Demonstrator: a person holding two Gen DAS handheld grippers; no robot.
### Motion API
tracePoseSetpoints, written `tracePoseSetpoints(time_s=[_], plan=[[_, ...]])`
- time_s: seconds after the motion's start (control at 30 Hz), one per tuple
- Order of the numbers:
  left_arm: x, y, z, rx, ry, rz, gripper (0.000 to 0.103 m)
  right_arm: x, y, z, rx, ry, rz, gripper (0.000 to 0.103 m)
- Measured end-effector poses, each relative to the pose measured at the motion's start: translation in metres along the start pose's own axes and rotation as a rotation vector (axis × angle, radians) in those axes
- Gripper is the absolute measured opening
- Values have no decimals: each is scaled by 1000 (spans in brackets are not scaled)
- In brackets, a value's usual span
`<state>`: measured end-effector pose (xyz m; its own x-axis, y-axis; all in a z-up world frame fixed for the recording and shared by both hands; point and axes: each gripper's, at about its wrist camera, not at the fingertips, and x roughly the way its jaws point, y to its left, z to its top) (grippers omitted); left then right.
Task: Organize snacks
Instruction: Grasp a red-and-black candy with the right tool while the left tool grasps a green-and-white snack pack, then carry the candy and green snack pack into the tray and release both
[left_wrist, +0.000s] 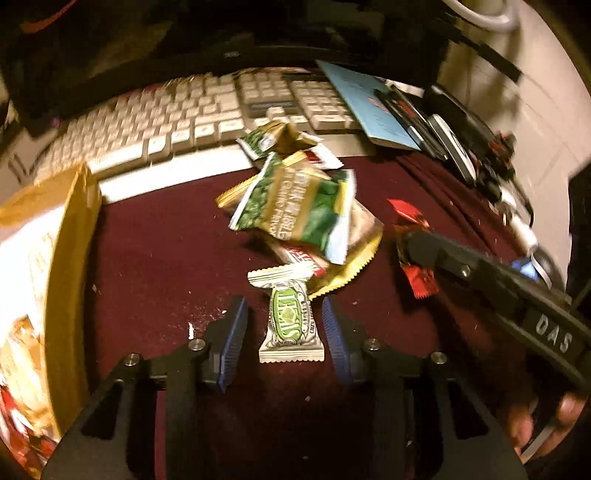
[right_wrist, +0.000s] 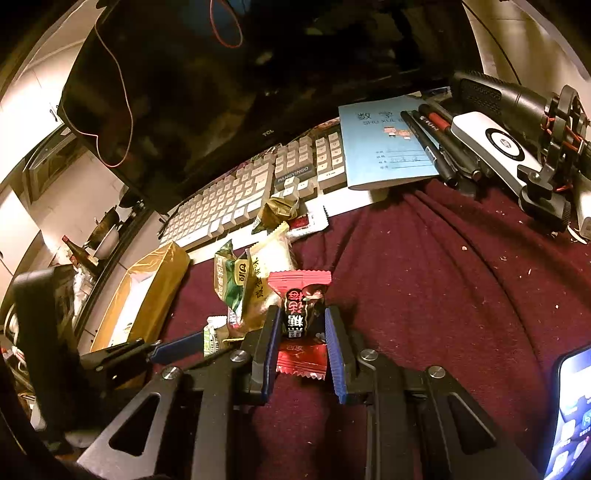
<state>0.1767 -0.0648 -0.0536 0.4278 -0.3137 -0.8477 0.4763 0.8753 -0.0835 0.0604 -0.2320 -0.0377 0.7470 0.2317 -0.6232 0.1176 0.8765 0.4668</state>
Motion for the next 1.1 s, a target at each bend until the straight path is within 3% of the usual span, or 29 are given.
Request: tracePoseSetpoints(time_s=[0.03, 0.07, 0.13, 0.3, 0.5, 0.7, 0.83, 1.1], plan=[[-1, 1, -1, -10, -10, 2, 35, 0, 0, 0, 1, 0, -1, 24], [-2, 2, -3, -20, -12, 5, 22, -1, 0, 0, 1, -1, -1, 24], [-4, 0, -5, -14, -4, 26, 17, 0, 0, -1, -1, 1, -1, 24], [-28, 0, -18, 15, -5, 52, 16, -1, 2, -1, -15, -4, 7, 24], [-93, 31, -40, -140, -99, -17, 16, -5, 10, -3, -59, -21, 31, 24], [-149, 82, -69, -318, -195, 71, 16, -11, 31, -11, -169, -34, 42, 24], [-164, 118, -87, -400, -214, 173, 16, -11, 49, -17, -169, 30, 181, 24], [-167, 180, -93, -509, -194, 246, 16, 8, 143, -21, -286, 137, 372, 24]])
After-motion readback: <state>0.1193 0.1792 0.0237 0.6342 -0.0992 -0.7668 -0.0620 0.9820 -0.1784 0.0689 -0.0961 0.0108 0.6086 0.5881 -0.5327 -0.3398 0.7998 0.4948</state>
